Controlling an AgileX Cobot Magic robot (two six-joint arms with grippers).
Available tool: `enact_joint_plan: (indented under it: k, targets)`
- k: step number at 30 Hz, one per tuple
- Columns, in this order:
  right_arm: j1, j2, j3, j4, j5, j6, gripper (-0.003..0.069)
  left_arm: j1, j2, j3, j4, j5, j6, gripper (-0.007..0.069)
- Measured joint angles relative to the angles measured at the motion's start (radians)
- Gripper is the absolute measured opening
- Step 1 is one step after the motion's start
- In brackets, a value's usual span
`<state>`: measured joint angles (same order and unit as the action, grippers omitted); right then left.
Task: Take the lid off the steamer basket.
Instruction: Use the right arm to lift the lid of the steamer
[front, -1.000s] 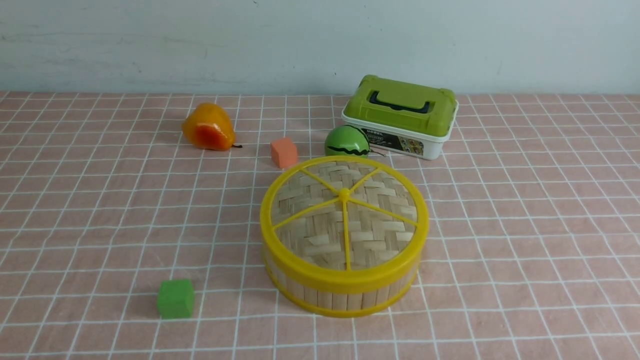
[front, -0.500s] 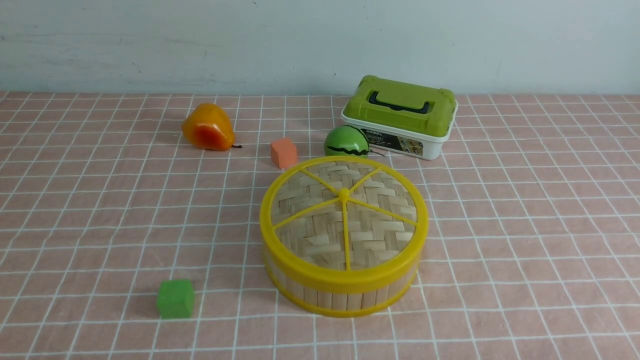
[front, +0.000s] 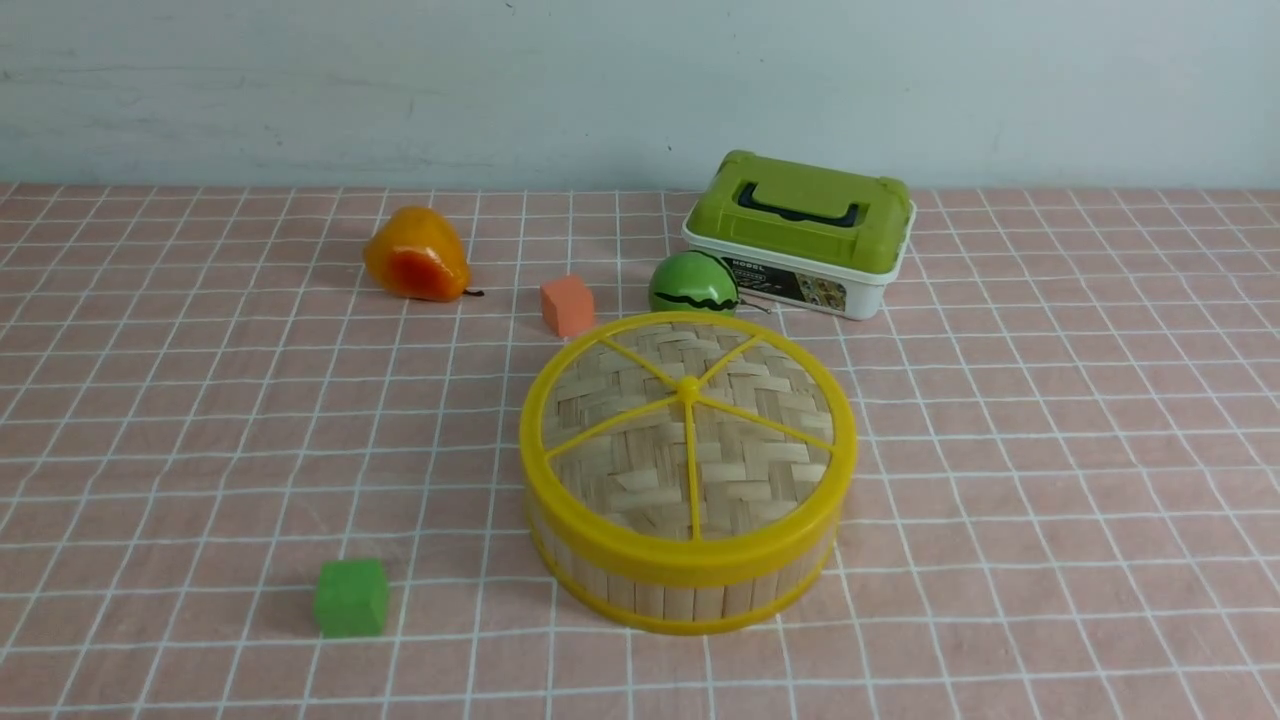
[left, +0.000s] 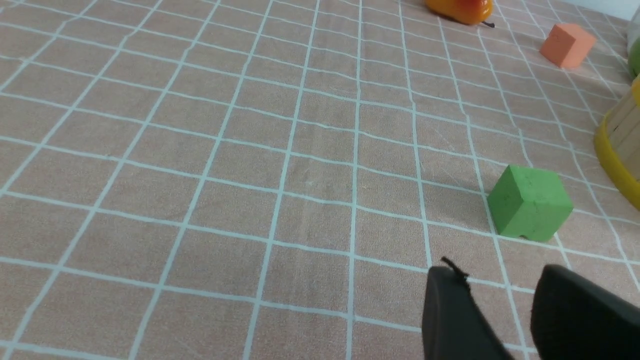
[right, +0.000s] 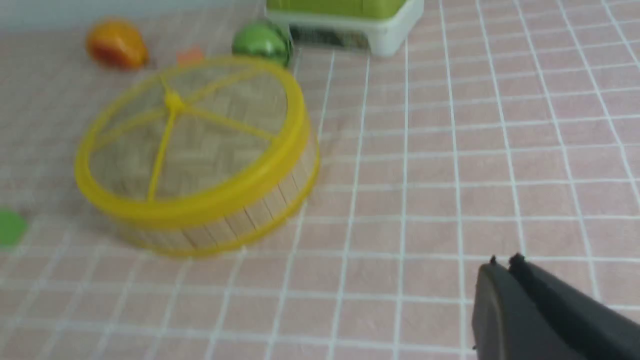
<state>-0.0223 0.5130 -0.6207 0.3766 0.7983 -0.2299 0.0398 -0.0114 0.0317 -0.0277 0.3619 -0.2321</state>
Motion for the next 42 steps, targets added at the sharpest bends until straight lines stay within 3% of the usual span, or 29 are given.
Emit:
enact_joint_plan:
  k: [4,8,12,17,21,23,25,27,31,37,42]
  targets:
    - [0.039,0.287,-0.254,-0.037,0.27,-0.168,-0.0022,0.0,0.0,0.0,0.0,0.0,0.0,0.0239]
    - [0.155,0.485,-0.412,-0.017,0.348,-0.288,-0.0012,0.0,0.0,0.0,0.0,0.0,0.0,0.0239]
    - [0.306,0.689,-0.578,-0.042,0.36,-0.289,0.0,0.0,0.0,0.0,0.0,0.0,0.0,0.0239]
    - [0.418,0.913,-0.762,-0.123,0.368,-0.215,0.0034,0.0,0.0,0.0,0.0,0.0,0.0,0.0239]
    - [0.468,1.1,-0.921,-0.157,0.408,-0.17,0.0124,0.0,0.0,0.0,0.0,0.0,0.0,0.0239]
    - [0.482,1.227,-1.034,-0.152,0.43,-0.141,0.0239,0.0,0.0,0.0,0.0,0.0,0.0,0.0239]
    - [0.485,1.268,-1.071,-0.145,0.431,-0.13,0.0287,0.0,0.0,0.0,0.0,0.0,0.0,0.0239]
    - [0.492,1.37,-1.173,-0.134,0.433,-0.097,0.0412,0.0,0.0,0.0,0.0,0.0,0.0,0.0239]
    - [0.508,1.472,-1.305,-0.132,0.432,-0.067,0.0512,0.0,0.0,0.0,0.0,0.0,0.0,0.0239]
    - [0.531,1.584,-1.414,-0.167,0.419,-0.029,0.0511,0.0,0.0,0.0,0.0,0.0,0.0,0.0239]
    - [0.531,1.636,-1.426,-0.198,0.379,-0.014,0.0457,0.0,0.0,0.0,0.0,0.0,0.0,0.0239]
